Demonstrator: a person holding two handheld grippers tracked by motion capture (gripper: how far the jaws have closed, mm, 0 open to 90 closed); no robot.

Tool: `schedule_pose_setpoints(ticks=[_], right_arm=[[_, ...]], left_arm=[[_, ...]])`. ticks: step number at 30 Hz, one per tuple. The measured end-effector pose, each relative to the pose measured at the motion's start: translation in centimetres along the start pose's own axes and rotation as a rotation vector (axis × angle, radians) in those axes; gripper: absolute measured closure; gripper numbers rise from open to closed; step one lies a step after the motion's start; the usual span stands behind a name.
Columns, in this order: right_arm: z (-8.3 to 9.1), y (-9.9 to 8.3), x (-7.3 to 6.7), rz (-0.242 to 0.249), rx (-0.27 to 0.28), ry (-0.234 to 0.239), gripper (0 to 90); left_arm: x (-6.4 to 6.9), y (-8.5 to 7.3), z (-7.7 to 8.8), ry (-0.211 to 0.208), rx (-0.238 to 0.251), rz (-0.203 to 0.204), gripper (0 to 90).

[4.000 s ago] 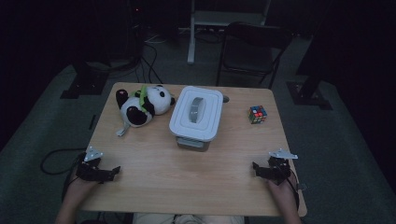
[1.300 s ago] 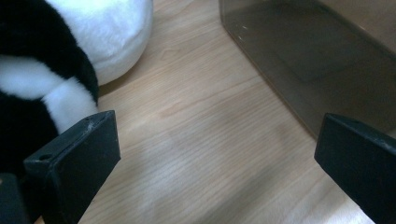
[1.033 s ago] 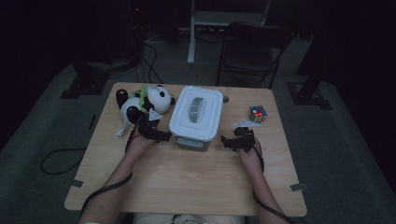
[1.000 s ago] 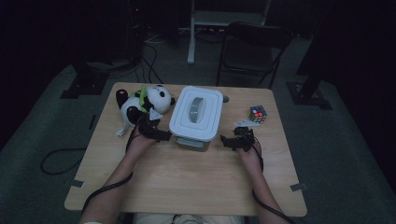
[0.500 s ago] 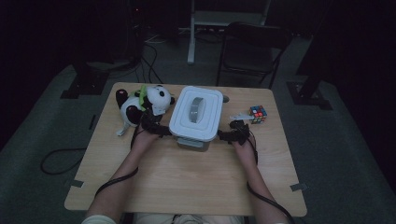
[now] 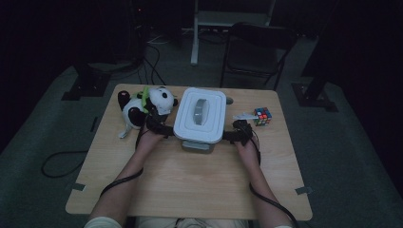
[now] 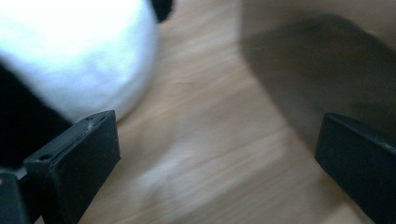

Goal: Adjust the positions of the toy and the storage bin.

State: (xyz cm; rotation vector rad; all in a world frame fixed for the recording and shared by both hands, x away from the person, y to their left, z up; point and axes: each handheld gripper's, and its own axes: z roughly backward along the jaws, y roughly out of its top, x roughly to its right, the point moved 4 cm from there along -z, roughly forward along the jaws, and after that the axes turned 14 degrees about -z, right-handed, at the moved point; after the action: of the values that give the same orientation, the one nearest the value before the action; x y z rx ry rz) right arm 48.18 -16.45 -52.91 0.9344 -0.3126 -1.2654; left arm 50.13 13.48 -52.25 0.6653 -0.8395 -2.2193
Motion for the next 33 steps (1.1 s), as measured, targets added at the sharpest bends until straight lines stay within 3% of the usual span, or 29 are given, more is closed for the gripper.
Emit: schedule_pose_setpoints(ticks=[2, 11, 14, 26, 31, 33], right_arm=[[0.1, 0.0, 0.0, 0.0, 0.002, 0.005, 19.6], [1.1, -0.6, -0.3, 0.05, -0.017, 0.071, 22.0], [1.5, -0.9, -0.4, 0.066, -0.014, 0.07, 22.2], [3.1, -2.9, 0.0, 0.043, -0.011, 0.128, 22.6], [3.5, -3.6, -0.5, 0.086, -0.027, 0.137, 22.4], [3.5, -3.6, -0.3, 0.096, -0.027, 0.133, 18.1]], left_arm=[[0.4, 0.2, 0.0, 0.025, -0.017, -0.036, 0.9], [1.0, 0.5, 0.3, 0.023, -0.021, -0.063, 3.7], [1.5, 0.5, 0.6, 0.012, -0.019, -0.081, 3.7], [3.4, 0.2, 2.2, -0.017, -0.007, -0.121, 3.7], [3.1, -0.3, 2.7, -0.043, 0.002, -0.106, 3.7], [2.8, -0.4, 2.6, -0.053, 0.018, -0.102, 3.4]])
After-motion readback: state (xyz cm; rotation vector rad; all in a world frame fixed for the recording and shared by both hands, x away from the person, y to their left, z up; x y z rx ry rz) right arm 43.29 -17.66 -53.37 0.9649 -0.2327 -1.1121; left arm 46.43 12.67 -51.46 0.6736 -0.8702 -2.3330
